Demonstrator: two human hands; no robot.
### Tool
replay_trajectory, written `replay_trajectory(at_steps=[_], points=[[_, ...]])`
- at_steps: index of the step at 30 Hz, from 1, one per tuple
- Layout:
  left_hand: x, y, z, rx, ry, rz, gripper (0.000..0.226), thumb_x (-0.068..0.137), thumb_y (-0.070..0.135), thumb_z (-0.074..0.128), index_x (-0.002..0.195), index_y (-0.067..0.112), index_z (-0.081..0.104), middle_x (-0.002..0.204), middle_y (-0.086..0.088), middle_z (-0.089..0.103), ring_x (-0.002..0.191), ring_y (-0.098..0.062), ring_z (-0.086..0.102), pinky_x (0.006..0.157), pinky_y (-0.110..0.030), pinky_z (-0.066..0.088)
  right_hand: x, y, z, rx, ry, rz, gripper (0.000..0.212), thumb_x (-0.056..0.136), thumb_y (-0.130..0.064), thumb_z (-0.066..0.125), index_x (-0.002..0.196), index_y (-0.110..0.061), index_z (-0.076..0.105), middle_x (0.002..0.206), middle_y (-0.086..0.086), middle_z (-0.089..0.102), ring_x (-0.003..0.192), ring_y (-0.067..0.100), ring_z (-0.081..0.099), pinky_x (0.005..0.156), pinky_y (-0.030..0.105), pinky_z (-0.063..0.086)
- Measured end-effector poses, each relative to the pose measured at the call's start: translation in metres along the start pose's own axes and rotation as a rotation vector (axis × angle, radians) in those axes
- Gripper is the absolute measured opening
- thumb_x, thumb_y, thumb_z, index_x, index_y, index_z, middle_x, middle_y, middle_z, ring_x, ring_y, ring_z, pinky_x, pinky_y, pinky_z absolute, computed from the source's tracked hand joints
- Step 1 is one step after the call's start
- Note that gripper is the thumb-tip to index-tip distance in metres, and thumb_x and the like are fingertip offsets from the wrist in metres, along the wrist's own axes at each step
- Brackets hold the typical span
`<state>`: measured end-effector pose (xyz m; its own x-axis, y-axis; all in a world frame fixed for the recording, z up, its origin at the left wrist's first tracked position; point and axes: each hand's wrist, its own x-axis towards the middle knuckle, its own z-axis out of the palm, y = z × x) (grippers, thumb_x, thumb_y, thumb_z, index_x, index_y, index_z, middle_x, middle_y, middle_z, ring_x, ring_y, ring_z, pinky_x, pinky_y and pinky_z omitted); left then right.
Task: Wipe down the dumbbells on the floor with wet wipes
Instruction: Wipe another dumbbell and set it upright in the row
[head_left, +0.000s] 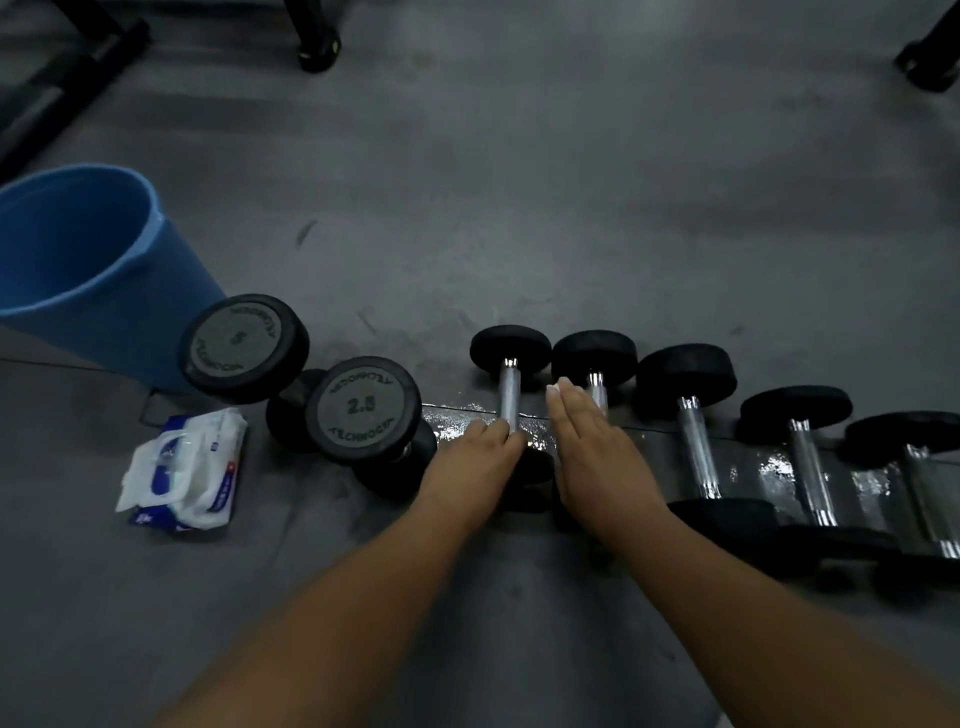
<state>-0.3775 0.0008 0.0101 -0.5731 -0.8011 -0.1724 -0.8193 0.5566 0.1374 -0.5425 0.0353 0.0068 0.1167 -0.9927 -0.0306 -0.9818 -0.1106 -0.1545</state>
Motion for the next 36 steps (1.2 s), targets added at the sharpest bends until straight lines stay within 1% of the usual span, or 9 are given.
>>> replay_trajectory(at_steps=[6,9,13,17,23,25,27,31,36], points=[[-0.005,-0.010,-0.004,0.000,-0.001,0.001,0.034,0.093,0.004,0.046,0.124,0.017,0.045,0.120,0.000,0.048,0.112,-0.024,0.048,0.069,-0.037,0.046,-0.001,-0.007,0.000,0.048,-0.073,-0.023,0.081,0.081,-0.003,0.056,0.153,-0.008,0.017,0.160,0.009,0.017,0.147,0.024,0.020,0.105,0.040,0.040],[-0.034,-0.017,-0.003,0.058,-0.047,0.048,0.031,0.093,0.008,0.049,0.122,0.018,0.048,0.119,0.000,0.050,0.110,-0.024,0.049,0.064,-0.035,0.043,-0.012,-0.019,-0.001,0.051,-0.074,-0.043,0.079,0.080,-0.002,0.057,0.151,-0.007,0.023,0.158,0.010,0.024,0.144,0.024,0.028,0.098,0.040,0.046],[-0.096,-0.017,0.001,0.157,-0.097,0.253,0.016,0.068,0.020,0.074,0.078,0.025,0.062,0.079,0.006,0.059,0.070,-0.019,0.059,0.045,-0.023,0.037,-0.045,-0.046,0.006,0.062,-0.081,-0.127,0.080,0.069,-0.002,0.066,0.144,-0.005,0.039,0.151,0.012,0.038,0.136,0.026,0.042,0.082,0.037,0.054],[-0.158,-0.012,0.017,0.205,-0.137,0.372,0.022,0.073,0.022,0.038,0.069,0.027,0.060,0.072,0.007,0.056,0.064,-0.018,0.057,0.051,-0.025,0.043,-0.078,-0.075,0.016,0.048,-0.111,-0.239,0.071,0.064,-0.005,0.061,0.135,-0.004,0.052,0.142,0.013,0.050,0.126,0.027,0.054,0.065,0.035,0.057],[-0.174,-0.011,0.027,0.254,-0.073,0.475,0.022,0.076,0.018,0.041,0.073,0.029,0.060,0.076,0.005,0.056,0.068,-0.018,0.055,0.060,-0.026,0.047,-0.097,-0.096,0.035,-0.003,-0.189,-0.350,0.052,0.067,-0.011,0.053,0.116,-0.008,0.069,0.122,0.010,0.066,0.110,0.024,0.065,0.054,0.030,0.055],[-0.174,-0.015,0.033,0.244,-0.074,0.454,0.023,0.076,0.018,0.039,0.078,0.028,0.060,0.080,0.004,0.059,0.070,-0.018,0.056,0.062,-0.028,0.049,-0.087,-0.099,0.035,-0.035,-0.240,-0.339,0.060,0.075,-0.016,0.027,0.116,-0.009,0.069,0.122,0.009,0.066,0.114,0.023,0.063,0.059,0.032,0.055],[-0.171,-0.019,0.036,0.234,-0.112,0.365,0.024,0.076,0.017,0.039,0.082,0.026,0.061,0.080,0.003,0.059,0.070,-0.020,0.057,0.062,-0.028,0.049,-0.075,-0.101,0.040,-0.064,-0.311,-0.359,0.073,0.079,-0.024,0.008,0.134,-0.007,0.053,0.140,0.011,0.051,0.131,0.026,0.047,0.081,0.038,0.051],[-0.164,-0.028,0.042,0.247,-0.126,0.315,0.024,0.073,0.016,0.041,0.077,0.024,0.064,0.073,0.003,0.057,0.067,-0.021,0.056,0.059,-0.027,0.046,-0.054,-0.107,0.045,-0.139,-0.394,-0.355,0.029,0.095,-0.015,0.039,0.121,-0.013,0.051,0.126,0.008,0.053,0.122,0.027,0.047,0.087,0.039,0.042],[-0.160,-0.033,0.036,0.245,-0.077,0.366,0.026,0.075,0.014,0.040,0.078,0.024,0.064,0.072,0.002,0.056,0.067,-0.022,0.056,0.058,-0.030,0.050,-0.047,-0.103,0.040,-0.138,-0.437,-0.328,0.023,0.095,-0.016,0.043,0.114,-0.016,0.055,0.118,0.007,0.058,0.113,0.028,0.054,0.086,0.036,0.039]])
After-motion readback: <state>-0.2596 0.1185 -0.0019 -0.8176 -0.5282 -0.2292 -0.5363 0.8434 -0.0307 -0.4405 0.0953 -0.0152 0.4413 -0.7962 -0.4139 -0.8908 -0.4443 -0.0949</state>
